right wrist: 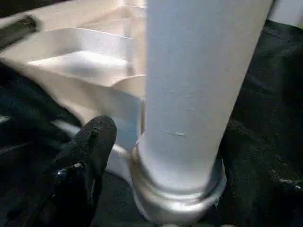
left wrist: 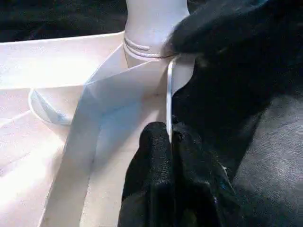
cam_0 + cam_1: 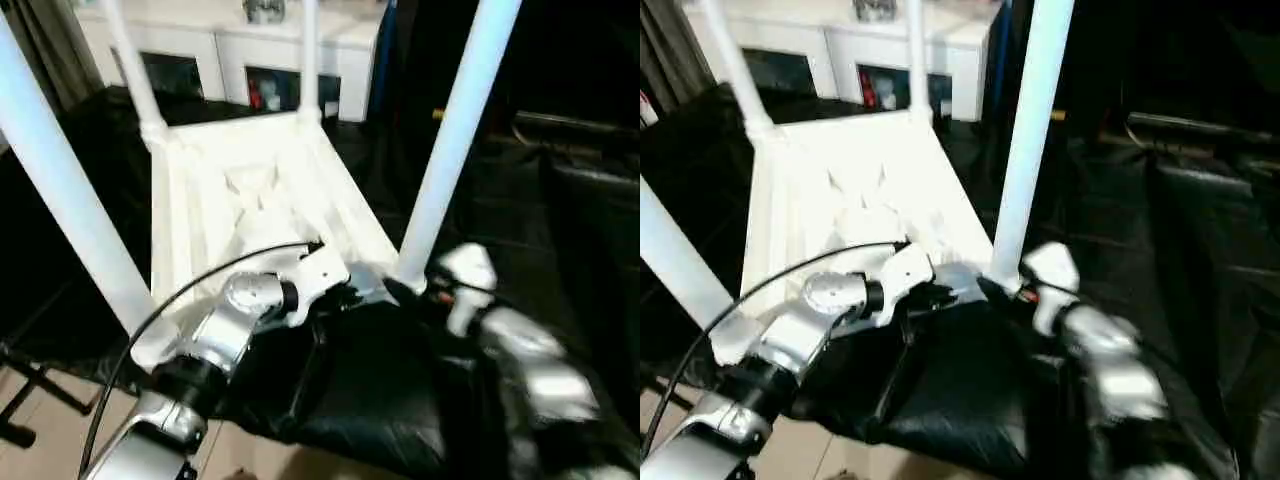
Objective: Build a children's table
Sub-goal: Rotate leg to tighten
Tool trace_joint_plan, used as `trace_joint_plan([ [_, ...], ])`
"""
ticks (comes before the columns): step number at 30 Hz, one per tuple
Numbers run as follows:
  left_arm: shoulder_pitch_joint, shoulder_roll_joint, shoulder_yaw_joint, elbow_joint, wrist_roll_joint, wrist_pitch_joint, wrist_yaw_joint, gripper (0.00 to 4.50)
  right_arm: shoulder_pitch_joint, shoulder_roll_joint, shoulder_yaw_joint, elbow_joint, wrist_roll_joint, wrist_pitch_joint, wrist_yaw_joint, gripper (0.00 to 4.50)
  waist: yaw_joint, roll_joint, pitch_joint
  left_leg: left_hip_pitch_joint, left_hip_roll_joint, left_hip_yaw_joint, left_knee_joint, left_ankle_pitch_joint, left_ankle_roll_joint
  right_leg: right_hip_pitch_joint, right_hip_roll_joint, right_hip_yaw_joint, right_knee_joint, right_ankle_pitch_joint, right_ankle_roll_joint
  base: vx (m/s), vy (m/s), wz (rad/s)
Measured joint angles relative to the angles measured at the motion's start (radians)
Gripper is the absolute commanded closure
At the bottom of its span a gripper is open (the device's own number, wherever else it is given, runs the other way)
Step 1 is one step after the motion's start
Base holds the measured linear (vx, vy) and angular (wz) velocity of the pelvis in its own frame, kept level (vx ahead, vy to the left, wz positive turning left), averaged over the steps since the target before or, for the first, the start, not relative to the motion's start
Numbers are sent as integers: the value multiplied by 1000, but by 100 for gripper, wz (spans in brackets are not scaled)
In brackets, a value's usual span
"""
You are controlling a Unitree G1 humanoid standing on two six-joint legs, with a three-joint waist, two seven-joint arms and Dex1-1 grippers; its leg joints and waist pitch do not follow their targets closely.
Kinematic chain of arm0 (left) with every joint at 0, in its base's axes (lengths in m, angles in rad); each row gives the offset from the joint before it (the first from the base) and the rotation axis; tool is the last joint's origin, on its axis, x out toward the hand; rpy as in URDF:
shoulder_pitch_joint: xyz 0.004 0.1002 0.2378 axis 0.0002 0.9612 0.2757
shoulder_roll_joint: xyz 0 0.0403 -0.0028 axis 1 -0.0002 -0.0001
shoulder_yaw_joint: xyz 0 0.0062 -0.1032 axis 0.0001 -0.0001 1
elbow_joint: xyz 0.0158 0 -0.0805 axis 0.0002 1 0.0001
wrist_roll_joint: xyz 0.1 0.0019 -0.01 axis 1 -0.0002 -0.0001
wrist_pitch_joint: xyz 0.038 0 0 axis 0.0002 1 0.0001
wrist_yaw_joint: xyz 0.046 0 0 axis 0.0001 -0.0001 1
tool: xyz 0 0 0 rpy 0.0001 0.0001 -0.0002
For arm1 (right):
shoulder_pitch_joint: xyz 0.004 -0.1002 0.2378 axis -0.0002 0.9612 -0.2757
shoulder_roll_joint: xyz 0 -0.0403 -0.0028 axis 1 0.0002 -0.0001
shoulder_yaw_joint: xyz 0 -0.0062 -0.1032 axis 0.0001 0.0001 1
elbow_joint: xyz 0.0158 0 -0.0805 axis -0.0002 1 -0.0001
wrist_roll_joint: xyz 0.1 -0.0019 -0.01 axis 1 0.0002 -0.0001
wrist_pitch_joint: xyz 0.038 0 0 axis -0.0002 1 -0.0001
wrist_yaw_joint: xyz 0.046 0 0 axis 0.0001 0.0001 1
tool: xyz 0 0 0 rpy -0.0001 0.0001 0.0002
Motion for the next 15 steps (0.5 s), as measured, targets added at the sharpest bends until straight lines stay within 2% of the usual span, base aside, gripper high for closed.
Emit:
trace_joint_plan([
  [7, 12, 36, -8, -14, -27, -20, -62, 450, 74, -105, -10, -51, 40, 7, 127, 85, 1, 1, 0, -1, 0, 0, 0, 0, 0, 0, 0, 0, 0, 0, 1, 0, 0, 0],
  [8, 12, 40, -8, -14, -28, -25, -69, 450, 75, -112, -13, -51, 45, 13, 136, 64, 1, 1, 0, -1, 0, 0, 0, 0, 0, 0, 0, 0, 0, 0, 1, 0, 0, 0],
  [12, 14, 55, -9, -15, -32, -36, -96, 450, 66, -114, -40, -51, 81, 43, 137, 37, 1, 1, 0, -2, 0, 0, 1, 0, 0, 0, 0, 0, 0, 0, 1, 0, 0, 0],
  [15, 14, 60, -10, -15, -35, -43, -108, 450, 62, -119, -37, -66, 101, 62, 166, 9, 3, 1, 0, -2, 0, 0, 1, 0, 0, 0, 0, 0, 0, 0, 1, 0, 0, 0],
])
